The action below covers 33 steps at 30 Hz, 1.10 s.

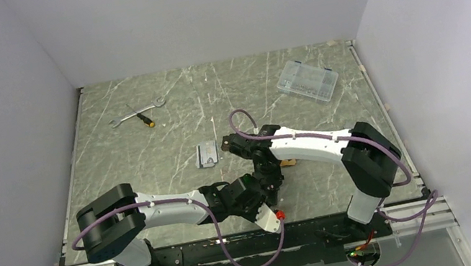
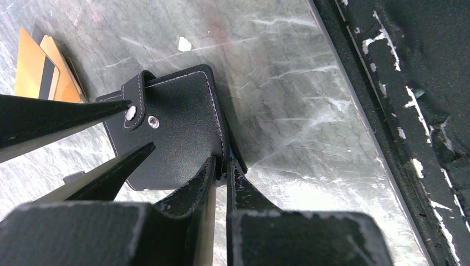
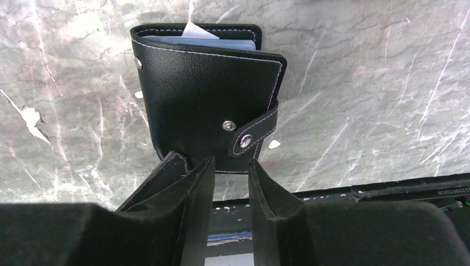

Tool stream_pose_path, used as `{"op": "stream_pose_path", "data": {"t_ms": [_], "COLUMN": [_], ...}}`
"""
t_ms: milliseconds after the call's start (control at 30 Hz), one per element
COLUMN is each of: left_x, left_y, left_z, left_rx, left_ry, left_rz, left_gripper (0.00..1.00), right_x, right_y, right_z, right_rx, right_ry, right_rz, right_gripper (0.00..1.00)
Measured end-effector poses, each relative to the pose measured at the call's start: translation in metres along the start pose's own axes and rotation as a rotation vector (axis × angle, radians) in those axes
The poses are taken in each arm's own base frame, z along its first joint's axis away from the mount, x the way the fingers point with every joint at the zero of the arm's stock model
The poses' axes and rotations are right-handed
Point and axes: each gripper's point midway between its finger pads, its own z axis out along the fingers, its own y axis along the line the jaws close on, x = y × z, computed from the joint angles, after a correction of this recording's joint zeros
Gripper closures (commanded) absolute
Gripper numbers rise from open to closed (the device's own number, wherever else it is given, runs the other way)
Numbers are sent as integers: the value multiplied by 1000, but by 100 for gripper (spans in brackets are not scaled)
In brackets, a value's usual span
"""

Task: Put the credit cards into the card holder
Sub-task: Close the card holder at the center of the board.

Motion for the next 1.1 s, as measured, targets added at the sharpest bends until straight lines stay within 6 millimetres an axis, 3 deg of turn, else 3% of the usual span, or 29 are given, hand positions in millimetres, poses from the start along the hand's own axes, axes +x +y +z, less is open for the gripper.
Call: {"op": "stream_pose_path", "data": {"t_ms": [100,400,700,1100], "left_x": [0,0,0,0], "left_y": [0,0,0,0], "left_z": [0,0,0,0], "left_rx": [0,0,2,6], "left_ry": [0,0,0,0], "left_rz": [0,0,0,3], "left_gripper": [100,100,100,100], "right_x": [0,-2,-5,-5], "right_y": [-1,-7,-10,-9], "right_z": [2,10,13,12], "right_rx": [8,37,56,53], "right_ry": [3,13,2,3], "right_rz": [1,7,5,5], "right_gripper": [74,72,100,100]}}
